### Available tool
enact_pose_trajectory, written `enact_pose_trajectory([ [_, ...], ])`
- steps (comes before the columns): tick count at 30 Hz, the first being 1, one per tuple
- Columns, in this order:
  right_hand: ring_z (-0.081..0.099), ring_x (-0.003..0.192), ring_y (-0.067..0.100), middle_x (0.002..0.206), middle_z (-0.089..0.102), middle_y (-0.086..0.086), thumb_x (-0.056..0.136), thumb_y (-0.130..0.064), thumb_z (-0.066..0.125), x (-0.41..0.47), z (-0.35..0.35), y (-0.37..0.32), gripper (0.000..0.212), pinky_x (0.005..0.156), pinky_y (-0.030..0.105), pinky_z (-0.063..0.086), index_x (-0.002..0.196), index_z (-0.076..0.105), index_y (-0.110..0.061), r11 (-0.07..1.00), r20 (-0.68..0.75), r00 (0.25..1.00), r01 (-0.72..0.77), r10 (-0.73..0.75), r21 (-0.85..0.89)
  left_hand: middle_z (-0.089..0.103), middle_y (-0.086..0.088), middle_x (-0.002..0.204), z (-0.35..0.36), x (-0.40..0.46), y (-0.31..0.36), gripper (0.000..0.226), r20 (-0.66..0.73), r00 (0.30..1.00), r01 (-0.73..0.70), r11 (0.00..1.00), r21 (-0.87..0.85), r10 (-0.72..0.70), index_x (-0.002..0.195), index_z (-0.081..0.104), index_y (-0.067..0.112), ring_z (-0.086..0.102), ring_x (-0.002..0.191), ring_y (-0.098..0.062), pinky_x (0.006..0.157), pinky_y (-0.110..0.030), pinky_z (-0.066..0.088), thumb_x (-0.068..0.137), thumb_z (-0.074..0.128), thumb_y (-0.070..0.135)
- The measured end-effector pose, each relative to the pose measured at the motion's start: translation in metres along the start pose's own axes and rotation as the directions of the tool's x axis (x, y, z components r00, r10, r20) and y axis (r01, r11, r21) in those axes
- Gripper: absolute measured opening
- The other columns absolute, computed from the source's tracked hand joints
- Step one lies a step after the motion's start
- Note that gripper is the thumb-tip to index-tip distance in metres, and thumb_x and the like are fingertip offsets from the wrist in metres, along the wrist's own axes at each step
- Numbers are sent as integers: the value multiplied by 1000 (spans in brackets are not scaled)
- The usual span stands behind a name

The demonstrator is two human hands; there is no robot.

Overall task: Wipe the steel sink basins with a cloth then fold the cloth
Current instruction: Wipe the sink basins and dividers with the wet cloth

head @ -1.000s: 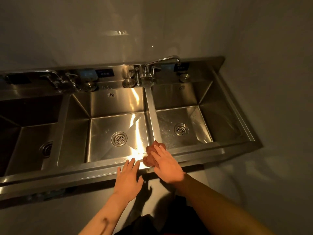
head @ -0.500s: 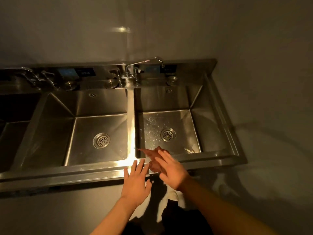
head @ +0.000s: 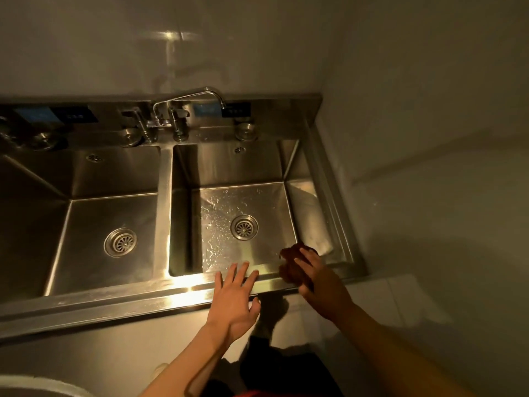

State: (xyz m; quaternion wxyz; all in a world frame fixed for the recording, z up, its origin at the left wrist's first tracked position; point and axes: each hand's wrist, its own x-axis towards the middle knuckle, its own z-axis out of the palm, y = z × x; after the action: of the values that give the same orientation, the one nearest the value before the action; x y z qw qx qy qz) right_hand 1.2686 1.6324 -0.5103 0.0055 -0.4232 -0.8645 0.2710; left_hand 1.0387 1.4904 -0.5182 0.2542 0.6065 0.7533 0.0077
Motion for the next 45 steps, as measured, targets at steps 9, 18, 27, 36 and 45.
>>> enact_pose_trajectory([
  [9,30,150,22,165,26,-5,91,-27,68,-12,-18,33,66,121,37,28,152,45,-27,994,-97,990,-103,104,21,10,4,174,5,15,27,70,0,999,-39,999,-7,39,162,24,36,-2,161,-27,127,-59,-6,96,35,55],
  [18,32,143,15,159,32,-4,94,-24,65,16,-42,24,58,120,35,34,149,46,-25,987,-243,956,-155,161,46,12,7,173,4,40,51,70,-2,987,-160,987,-29,160,162,18,39,3,160,-23,125,-54,-8,96,37,50],
  [27,6,157,33,171,6,6,99,-23,59,54,-51,40,72,127,43,21,161,24,-18,928,-188,957,-266,222,-260,8,0,174,-9,82,84,69,65,891,-454,883,119,449,164,9,37,6,160,-30,126,-54,1,102,37,46],
  [36,-20,155,25,171,-12,1,103,-38,50,76,-34,70,78,127,39,2,164,5,-21,949,-115,973,-222,201,-224,13,-1,173,-7,115,94,67,109,830,-558,820,128,548,164,16,34,8,160,-27,127,-56,10,102,31,56],
  [45,-15,156,31,171,-8,6,105,-27,50,194,-73,75,73,129,43,5,164,8,-16,967,-78,986,-162,149,-197,10,-1,174,-32,194,106,65,25,880,-475,879,39,475,164,19,31,-3,161,-23,128,-52,6,105,36,53],
])
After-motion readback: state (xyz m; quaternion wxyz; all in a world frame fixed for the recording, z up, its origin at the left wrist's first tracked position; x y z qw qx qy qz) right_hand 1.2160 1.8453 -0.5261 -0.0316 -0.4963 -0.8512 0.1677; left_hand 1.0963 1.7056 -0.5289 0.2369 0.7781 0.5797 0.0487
